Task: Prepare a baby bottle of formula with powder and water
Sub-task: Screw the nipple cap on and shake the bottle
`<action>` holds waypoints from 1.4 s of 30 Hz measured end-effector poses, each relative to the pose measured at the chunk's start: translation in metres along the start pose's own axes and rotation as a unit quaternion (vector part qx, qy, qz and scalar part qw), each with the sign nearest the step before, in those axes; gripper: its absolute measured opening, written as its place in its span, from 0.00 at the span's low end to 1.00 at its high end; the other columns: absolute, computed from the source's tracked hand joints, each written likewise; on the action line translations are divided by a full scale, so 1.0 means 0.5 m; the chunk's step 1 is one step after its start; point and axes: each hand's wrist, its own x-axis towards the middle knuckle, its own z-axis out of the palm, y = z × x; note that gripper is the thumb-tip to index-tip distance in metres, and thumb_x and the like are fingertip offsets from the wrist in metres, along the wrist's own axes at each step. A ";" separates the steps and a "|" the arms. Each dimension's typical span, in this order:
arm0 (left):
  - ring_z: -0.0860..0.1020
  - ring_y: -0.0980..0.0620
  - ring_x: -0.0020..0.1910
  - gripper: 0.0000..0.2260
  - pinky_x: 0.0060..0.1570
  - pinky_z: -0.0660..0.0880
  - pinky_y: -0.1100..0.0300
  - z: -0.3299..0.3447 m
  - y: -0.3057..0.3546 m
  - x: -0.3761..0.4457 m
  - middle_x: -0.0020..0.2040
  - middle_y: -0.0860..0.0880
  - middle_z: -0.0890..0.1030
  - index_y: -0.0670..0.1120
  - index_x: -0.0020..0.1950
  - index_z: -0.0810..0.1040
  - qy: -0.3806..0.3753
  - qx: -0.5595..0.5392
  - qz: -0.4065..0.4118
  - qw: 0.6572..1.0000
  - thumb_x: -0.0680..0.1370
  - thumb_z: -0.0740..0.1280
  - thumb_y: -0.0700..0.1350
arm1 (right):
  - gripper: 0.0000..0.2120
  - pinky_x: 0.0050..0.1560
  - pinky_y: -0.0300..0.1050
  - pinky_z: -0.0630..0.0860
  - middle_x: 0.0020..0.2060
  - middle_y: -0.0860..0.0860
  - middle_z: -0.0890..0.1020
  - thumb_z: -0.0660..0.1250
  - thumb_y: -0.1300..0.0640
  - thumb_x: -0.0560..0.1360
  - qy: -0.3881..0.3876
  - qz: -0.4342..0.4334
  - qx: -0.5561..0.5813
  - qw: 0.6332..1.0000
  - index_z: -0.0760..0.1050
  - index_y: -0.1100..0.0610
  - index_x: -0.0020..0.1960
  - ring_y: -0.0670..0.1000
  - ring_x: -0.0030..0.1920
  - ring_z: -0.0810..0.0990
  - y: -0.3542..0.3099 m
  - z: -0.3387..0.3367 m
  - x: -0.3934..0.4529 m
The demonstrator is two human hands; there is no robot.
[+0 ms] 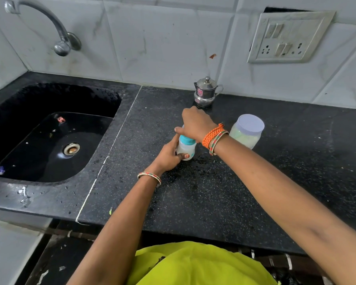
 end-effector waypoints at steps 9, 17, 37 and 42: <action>0.73 0.52 0.56 0.27 0.55 0.67 0.60 -0.010 -0.003 0.002 0.58 0.48 0.75 0.46 0.70 0.64 0.005 0.010 0.008 1.000 0.74 0.69 0.36 | 0.27 0.48 0.47 0.76 0.58 0.57 0.77 0.77 0.52 0.65 -0.095 0.003 0.041 0.995 0.74 0.57 0.61 0.57 0.53 0.79 0.020 -0.004 -0.012; 0.77 0.48 0.54 0.23 0.55 0.74 0.50 0.024 -0.020 -0.005 0.55 0.48 0.79 0.46 0.65 0.67 0.091 0.030 0.004 0.995 0.73 0.70 0.41 | 0.25 0.43 0.47 0.73 0.52 0.58 0.81 0.68 0.41 0.71 0.118 0.105 0.088 0.984 0.74 0.61 0.56 0.60 0.52 0.80 0.005 0.084 -0.057; 0.82 0.44 0.39 0.25 0.36 0.80 0.53 -0.046 0.136 -0.057 0.48 0.41 0.82 0.43 0.58 0.77 -0.030 -0.538 -0.128 0.832 0.79 0.52 0.61 | 0.15 0.55 0.42 0.78 0.53 0.52 0.80 0.65 0.69 0.74 -0.152 -0.144 0.566 0.797 0.75 0.64 0.60 0.46 0.53 0.80 0.118 -0.059 -0.005; 0.80 0.47 0.32 0.15 0.31 0.78 0.58 -0.045 0.164 -0.063 0.39 0.42 0.82 0.41 0.50 0.76 0.040 -0.653 -0.087 0.751 0.78 0.56 0.50 | 0.31 0.50 0.39 0.79 0.50 0.51 0.84 0.80 0.52 0.58 -0.125 -0.124 0.697 0.695 0.76 0.61 0.58 0.48 0.53 0.82 0.119 -0.042 0.004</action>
